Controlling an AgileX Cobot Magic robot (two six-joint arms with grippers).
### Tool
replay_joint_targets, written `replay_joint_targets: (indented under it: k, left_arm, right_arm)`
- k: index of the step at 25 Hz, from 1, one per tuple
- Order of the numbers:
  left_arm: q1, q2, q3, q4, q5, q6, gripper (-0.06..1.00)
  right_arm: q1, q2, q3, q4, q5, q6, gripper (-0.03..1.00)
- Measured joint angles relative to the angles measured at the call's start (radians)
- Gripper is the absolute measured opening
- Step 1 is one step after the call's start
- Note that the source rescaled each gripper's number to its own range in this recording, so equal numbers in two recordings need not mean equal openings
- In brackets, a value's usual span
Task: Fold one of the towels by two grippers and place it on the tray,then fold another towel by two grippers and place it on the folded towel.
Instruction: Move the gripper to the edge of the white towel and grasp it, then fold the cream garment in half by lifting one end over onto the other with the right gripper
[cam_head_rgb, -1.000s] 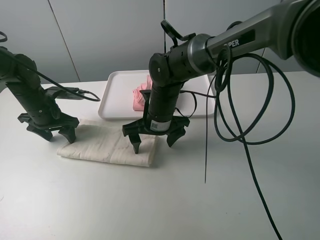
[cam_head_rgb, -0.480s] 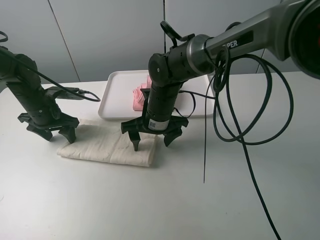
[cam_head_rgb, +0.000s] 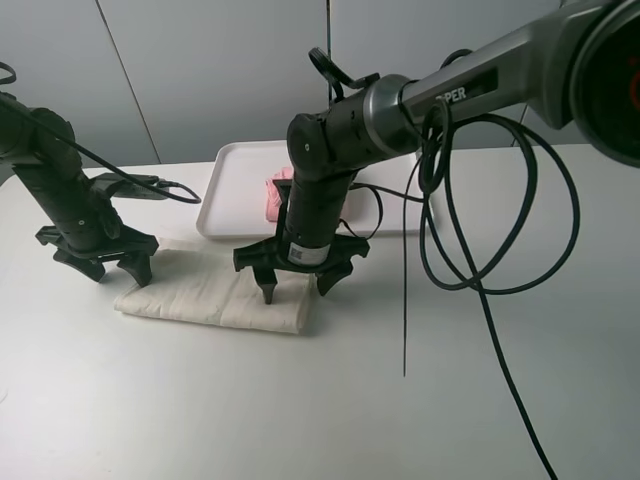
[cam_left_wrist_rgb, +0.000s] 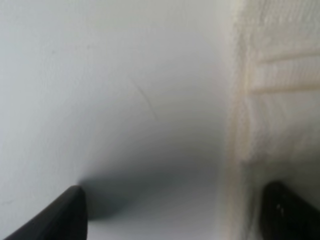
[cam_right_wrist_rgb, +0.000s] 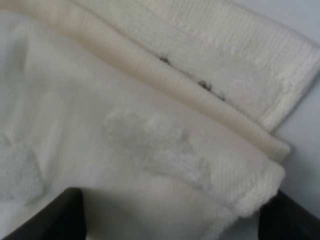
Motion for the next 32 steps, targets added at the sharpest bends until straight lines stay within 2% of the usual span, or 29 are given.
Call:
replay_joint_targets:
  k: [3, 5, 8, 11, 13, 23, 32]
  left_arm:
    - [0.000, 0.000, 0.000, 0.005, 0.000, 0.000, 0.90]
    - [0.000, 0.000, 0.000, 0.005, 0.000, 0.000, 0.90]
    - [0.000, 0.000, 0.000, 0.005, 0.000, -0.002, 0.90]
    - [0.000, 0.000, 0.000, 0.005, 0.000, -0.002, 0.90]
    - [0.000, 0.000, 0.000, 0.005, 0.002, -0.002, 0.90]
    - [0.000, 0.000, 0.000, 0.005, 0.004, -0.002, 0.90]
    - [0.000, 0.000, 0.000, 0.005, 0.006, -0.002, 0.90]
  right_arm:
    - [0.002, 0.011, -0.009, 0.000, 0.013, 0.001, 0.76]
    - [0.002, 0.018, -0.011, 0.000, 0.017, 0.004, 0.72]
    - [0.002, 0.023, -0.013, 0.000, 0.019, 0.004, 0.52]
    - [0.010, 0.029, -0.015, 0.007, 0.001, 0.004, 0.21]
    - [0.022, 0.030, -0.015, 0.009, -0.014, 0.004, 0.07]
    - [0.024, 0.025, -0.015, -0.003, -0.022, 0.004, 0.07]
    - [0.033, -0.047, -0.001, -0.072, -0.035, 0.004, 0.07]
